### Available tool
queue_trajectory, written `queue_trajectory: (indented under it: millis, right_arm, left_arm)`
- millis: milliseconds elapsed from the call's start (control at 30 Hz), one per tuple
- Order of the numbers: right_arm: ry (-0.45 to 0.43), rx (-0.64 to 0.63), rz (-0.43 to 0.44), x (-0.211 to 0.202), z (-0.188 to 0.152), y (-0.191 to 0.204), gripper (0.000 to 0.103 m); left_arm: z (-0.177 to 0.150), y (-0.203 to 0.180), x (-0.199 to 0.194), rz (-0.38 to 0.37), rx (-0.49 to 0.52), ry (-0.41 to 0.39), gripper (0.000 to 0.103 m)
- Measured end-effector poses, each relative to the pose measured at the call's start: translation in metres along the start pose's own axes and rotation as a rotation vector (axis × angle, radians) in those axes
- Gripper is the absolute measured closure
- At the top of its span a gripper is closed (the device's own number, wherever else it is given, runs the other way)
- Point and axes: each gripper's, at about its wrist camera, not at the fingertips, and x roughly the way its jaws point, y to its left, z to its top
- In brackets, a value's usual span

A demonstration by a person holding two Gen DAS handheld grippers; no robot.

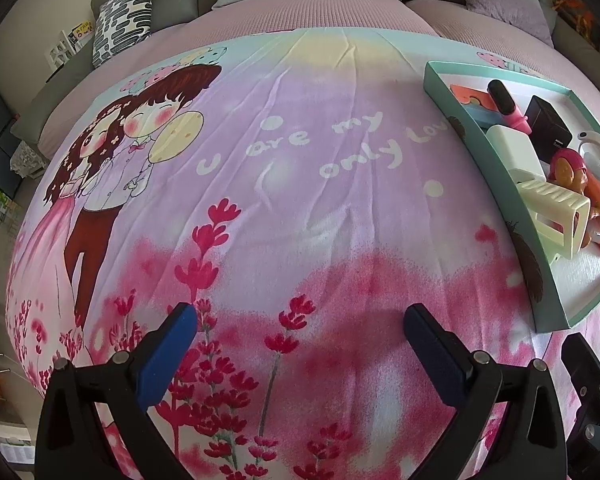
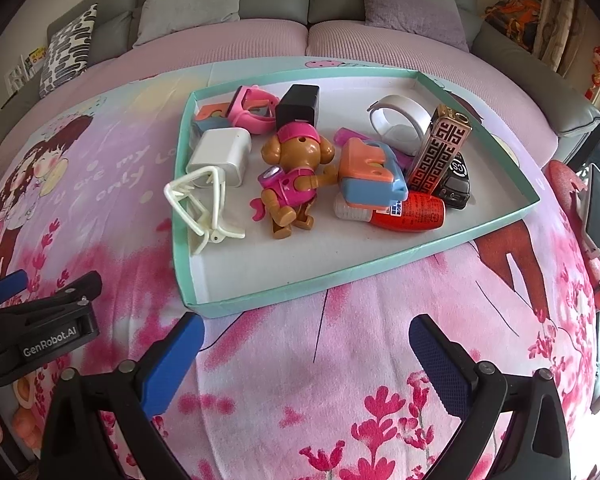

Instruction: Organize rigid objects

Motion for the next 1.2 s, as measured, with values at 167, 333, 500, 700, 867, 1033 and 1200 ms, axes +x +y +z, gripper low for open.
queue_trajectory:
  millis: [167,333,500,700,867,1033,1200]
  right_arm:
    - [0.007,0.005,-0.001,0.0042,0.0007,-0.0029,0.000]
    - [0.008,0.005,-0.001,0.0051,0.0005,-0.0033,0.000]
    - [0.008,0.005,-0.001,0.0051,0.0005,-0.0030,0.000]
    - [0.010,0.005,-0.002,0.0053,0.0003,-0.0035,0.000]
    - [0.010,0.005,-0.002,0.0054,0.0003,-0.0037,0.000]
    - [0.010,0.005,-0.002,0.0054,0.0004,-0.0038,0.000]
    - [0.010,0.005,-0.002,0.0055,0.0005,-0.0037,0.000]
  left_arm:
    - [-0.0004,0.0008,0.0019,-0.005,-0.002,0.006,0.000]
    - [-0.0002,0.0027,0.0038,-0.017,-0.010,0.013,0.000]
    - [0.0000,0.0030,0.0054,-0.018,-0.009,0.014,0.000]
    - [0.0000,0.0032,0.0072,-0.024,-0.014,0.018,0.000]
    - [0.0000,0.0042,0.0084,-0.029,-0.016,0.020,0.000]
    - [-0.0002,0.0040,0.0084,-0.029,-0.016,0.020,0.000]
    - [-0.0001,0.0036,0.0082,-0.028,-0.015,0.020,0.000]
